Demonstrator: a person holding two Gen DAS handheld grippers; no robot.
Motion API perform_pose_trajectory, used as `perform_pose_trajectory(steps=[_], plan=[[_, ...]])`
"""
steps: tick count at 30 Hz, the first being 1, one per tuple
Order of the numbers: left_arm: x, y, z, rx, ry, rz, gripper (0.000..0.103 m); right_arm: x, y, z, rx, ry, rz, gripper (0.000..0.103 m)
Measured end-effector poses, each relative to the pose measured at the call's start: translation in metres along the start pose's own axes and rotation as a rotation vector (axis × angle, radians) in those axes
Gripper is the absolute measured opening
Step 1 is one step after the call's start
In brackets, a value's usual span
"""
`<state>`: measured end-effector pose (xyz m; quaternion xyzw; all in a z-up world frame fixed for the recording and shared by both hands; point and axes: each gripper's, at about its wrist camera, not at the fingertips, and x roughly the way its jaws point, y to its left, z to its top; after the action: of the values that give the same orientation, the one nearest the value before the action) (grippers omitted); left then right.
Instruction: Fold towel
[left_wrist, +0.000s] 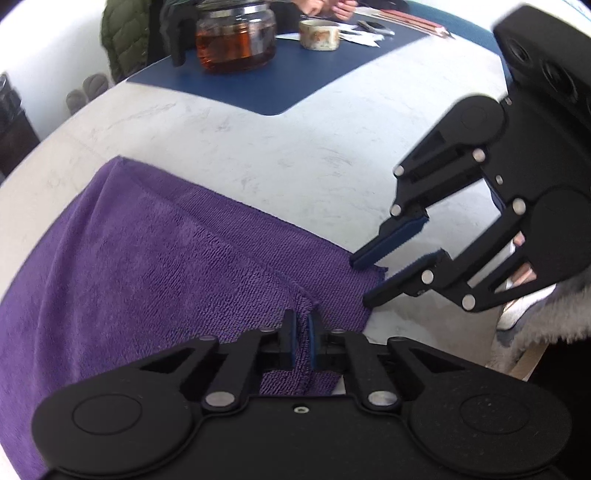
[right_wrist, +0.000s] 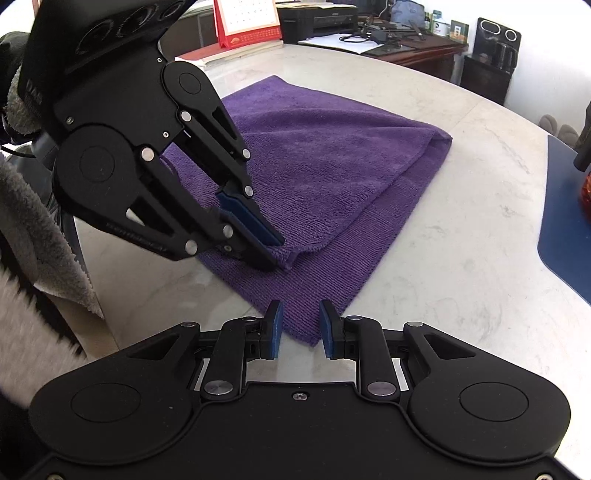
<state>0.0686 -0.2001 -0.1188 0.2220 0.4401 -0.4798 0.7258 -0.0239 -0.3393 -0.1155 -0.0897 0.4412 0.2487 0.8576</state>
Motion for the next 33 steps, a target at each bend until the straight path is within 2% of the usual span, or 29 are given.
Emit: perform_pose_trajectory(steps=[7,15,16,20,29,33], plan=[[-0.026,0.024,0.007,-0.139,-0.085,-0.095,0.004,0.002,0.001,-0.001,-0.015,0.011,-0.006,0.022],[-0.063,0.021,0.011,-0.19,-0.175,-0.172,0.004,0.006,-0.001,0.001,-0.019,0.026,0.0,0.022],[-0.067,0.022,0.012,-0.197,-0.193,-0.199,0.004,0.007,-0.001,0.003,-0.02,0.029,0.0,0.022],[-0.068,0.022,0.016,-0.206,-0.222,-0.256,0.004,0.008,-0.002,0.005,-0.021,0.038,0.005,0.022],[-0.02,0.017,0.006,-0.256,-0.153,-0.368,0.004,0.01,-0.006,0.008,-0.015,0.046,0.006,0.022],[-0.008,0.019,0.001,-0.258,-0.12,-0.384,0.004,0.012,-0.007,0.009,-0.01,0.048,0.002,0.022]])
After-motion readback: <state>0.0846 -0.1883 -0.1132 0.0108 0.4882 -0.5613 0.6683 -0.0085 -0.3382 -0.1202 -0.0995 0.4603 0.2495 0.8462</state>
